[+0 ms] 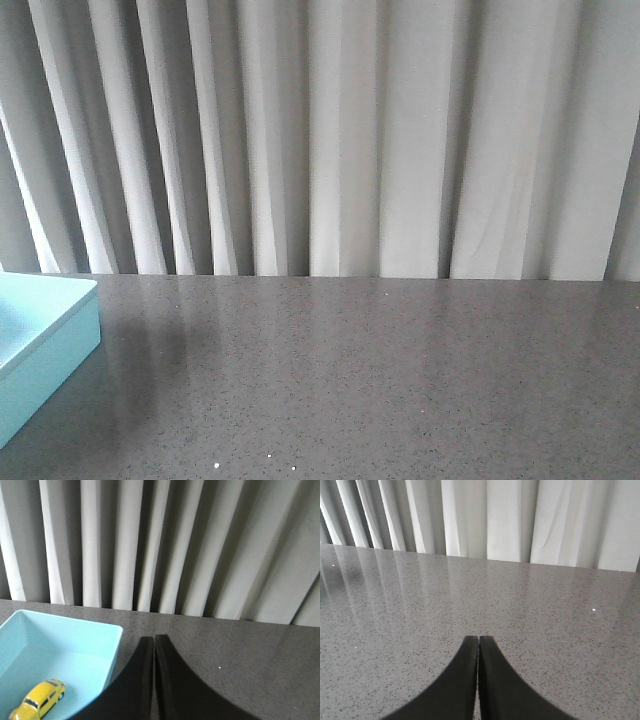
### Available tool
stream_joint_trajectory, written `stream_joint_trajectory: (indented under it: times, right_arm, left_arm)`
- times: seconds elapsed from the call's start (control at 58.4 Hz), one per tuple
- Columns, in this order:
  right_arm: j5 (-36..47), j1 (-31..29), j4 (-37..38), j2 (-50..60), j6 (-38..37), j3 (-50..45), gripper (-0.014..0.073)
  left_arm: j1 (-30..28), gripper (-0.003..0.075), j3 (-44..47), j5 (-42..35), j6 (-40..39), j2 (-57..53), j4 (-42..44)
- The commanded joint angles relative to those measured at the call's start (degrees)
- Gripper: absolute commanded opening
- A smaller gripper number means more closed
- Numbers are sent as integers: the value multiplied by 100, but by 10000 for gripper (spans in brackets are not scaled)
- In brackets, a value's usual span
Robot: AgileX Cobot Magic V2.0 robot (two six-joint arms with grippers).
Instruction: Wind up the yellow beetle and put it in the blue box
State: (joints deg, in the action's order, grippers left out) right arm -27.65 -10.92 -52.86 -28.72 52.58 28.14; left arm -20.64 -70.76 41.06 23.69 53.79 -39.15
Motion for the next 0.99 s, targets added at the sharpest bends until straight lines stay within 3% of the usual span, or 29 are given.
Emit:
stream_joint_trajectory:
  times: [0.0,0.24,0.326,0.531,0.651,0.788,0.977]
  right_arm:
    - [228,-9,-166,-14,50,138,-7]
    - [228,-9,-166,-14,50,138,-7]
    - [228,-9,-166,-14,50,138,-7]
    - [228,-9,-166,-14,50,138,-7]
    - [228,-9,-166,-14,50,138,-7]
    - [228,-9,-166,-14,50,138,-7]
    - [228,-9,-166,-14,50,138,-7]
  left_arm:
    - [213,-7,536,-78,-193,-770,-230]
    - [1003,-6,1689,603,-195,-2228,-268]
    - [1014,-6,1800,994,-195,-2607,-273]
    - [1014,-6,1858,1023,-121,-3121,-17]
    - [996,-6,2304,1058,406,-3365,403]
    - [996,-6,3266,461,930,-3681,272]
    - [996,-6,5043,-1394,930,-4273,117]
